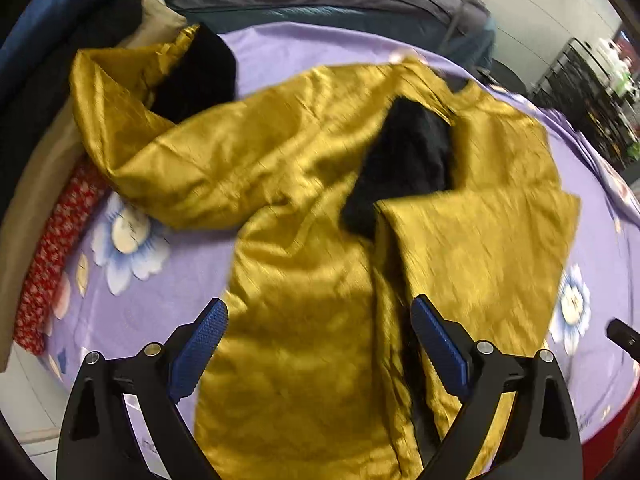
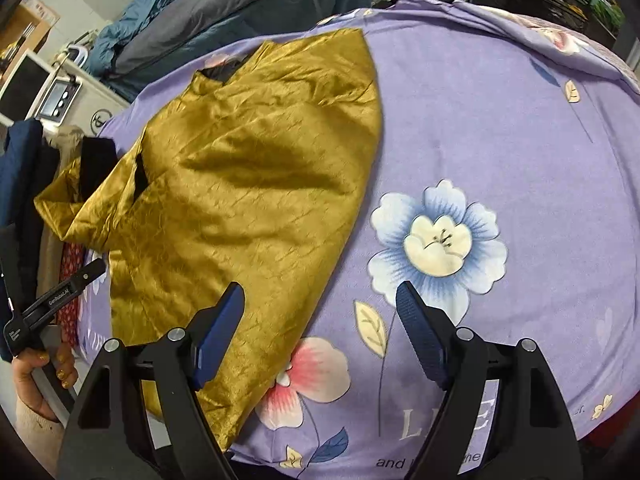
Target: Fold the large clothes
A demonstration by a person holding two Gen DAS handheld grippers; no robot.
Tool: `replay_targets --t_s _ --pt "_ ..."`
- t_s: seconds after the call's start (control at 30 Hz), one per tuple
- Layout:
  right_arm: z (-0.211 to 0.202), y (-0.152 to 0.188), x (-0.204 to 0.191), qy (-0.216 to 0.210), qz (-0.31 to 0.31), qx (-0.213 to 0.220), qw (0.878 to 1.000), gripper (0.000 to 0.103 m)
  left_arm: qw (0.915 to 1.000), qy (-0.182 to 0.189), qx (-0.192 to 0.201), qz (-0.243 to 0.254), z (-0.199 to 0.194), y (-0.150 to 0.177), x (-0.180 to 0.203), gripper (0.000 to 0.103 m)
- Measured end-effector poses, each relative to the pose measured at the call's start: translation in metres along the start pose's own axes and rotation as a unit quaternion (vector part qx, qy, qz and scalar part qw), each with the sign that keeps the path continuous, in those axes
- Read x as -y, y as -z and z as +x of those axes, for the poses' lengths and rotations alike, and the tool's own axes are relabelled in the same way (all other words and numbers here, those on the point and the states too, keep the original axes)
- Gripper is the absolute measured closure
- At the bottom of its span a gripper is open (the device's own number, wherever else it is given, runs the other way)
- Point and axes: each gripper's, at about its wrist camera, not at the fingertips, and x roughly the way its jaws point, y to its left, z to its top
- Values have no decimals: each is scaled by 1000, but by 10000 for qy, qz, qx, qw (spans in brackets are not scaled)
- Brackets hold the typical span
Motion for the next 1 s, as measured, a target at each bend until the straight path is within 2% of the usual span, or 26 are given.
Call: replay_targets --t_s 0.13,0.17,0.23,0.3,0.37,0.4,0.43,0.47,0.5,0.53,0.6,0.7,0.77,0.87,0.9,0.97,1.0 --pt "7 12 -11 96 -291 -182 9994 25 9987 441 -102 246 3 17 21 12" --pt "8 15 -12 103 -318 -193 9993 25 9980 576 -137 242 5 18 26 8" --pt "7 18 -13 82 -351 -206 9991 25 9962 778 -267 298 18 20 39 7" --pt "3 20 -12 95 -333 -172 9993 25 9939 879 -523 404 34 22 55 8" --pt "-2 21 -7 127 -279 -113 9995 25 9877 1240 -806 499 50 25 74 11" --pt "-5 22 -4 160 -233 -76 9996 25 9852 1330 -930 559 56 27 84 24" --pt "-7 22 -1 190 -202 -56 9996 25 9839 1274 -1049 679 62 30 98 46" --pt "-10 23 3 238 -161 -24 9996 25 9829 1242 -1091 817 63 33 110 58" --pt "-13 23 8 289 -112 16 9995 25 9812 1273 -1069 980 61 35 121 74" --pt "-17 25 16 362 -24 83 9993 25 9784 1361 -957 1227 53 39 136 85" --pt "-25 26 31 469 193 203 9985 25 9701 1541 -756 1715 36 48 162 93" --pt "-36 31 61 617 680 344 9952 25 9503 1888 -637 2392 11 62 201 95" --pt "-43 34 86 739 1039 418 9910 25 9326 2085 -652 2874 -3 72 229 95" --pt "-50 39 114 875 1435 417 9849 25 8926 2234 -529 3880 -29 97 272 95" --pt "-52 40 123 885 1542 394 9833 25 8815 2213 -523 4139 -34 108 286 91" --pt "-55 41 132 940 1645 392 9811 25 8650 2302 -603 4418 -42 120 300 65" --pt "-58 40 137 982 1680 414 9800 25 8587 2358 -631 4505 -46 124 305 44"
